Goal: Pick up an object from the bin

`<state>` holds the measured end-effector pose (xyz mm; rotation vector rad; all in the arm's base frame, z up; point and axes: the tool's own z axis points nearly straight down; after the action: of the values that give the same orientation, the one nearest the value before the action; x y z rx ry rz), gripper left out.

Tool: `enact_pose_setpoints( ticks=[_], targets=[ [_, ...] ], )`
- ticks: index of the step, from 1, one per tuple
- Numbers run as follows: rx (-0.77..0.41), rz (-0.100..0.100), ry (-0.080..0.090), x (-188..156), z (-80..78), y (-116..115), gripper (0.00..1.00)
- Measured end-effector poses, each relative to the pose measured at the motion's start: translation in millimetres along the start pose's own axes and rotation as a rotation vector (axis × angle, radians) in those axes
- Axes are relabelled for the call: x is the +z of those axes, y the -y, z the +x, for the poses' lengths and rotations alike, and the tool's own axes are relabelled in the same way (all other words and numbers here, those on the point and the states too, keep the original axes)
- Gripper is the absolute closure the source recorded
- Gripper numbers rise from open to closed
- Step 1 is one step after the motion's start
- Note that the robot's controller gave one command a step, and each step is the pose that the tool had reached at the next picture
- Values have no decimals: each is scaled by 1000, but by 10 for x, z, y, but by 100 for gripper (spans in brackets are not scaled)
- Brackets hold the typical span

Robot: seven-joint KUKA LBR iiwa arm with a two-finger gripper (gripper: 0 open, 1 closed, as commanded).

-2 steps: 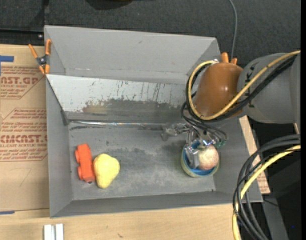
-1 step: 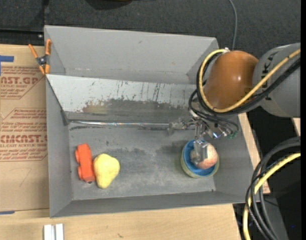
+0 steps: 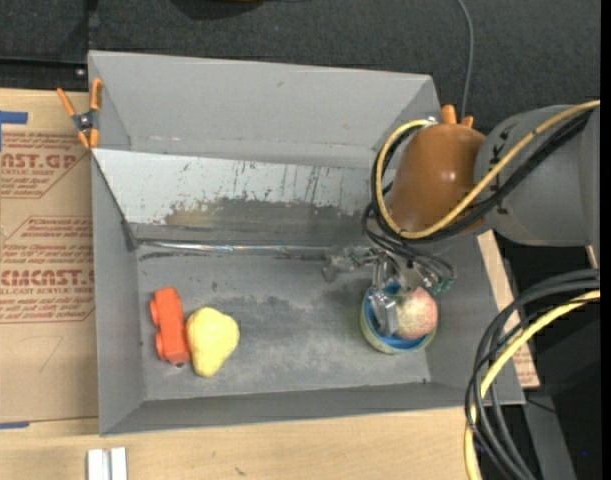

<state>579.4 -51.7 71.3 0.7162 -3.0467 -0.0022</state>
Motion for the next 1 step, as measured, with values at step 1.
enact_pose_setpoints(
  ticks=[1],
  targets=[
    [422, 6, 22, -8, 225, 79, 0]
  ],
)
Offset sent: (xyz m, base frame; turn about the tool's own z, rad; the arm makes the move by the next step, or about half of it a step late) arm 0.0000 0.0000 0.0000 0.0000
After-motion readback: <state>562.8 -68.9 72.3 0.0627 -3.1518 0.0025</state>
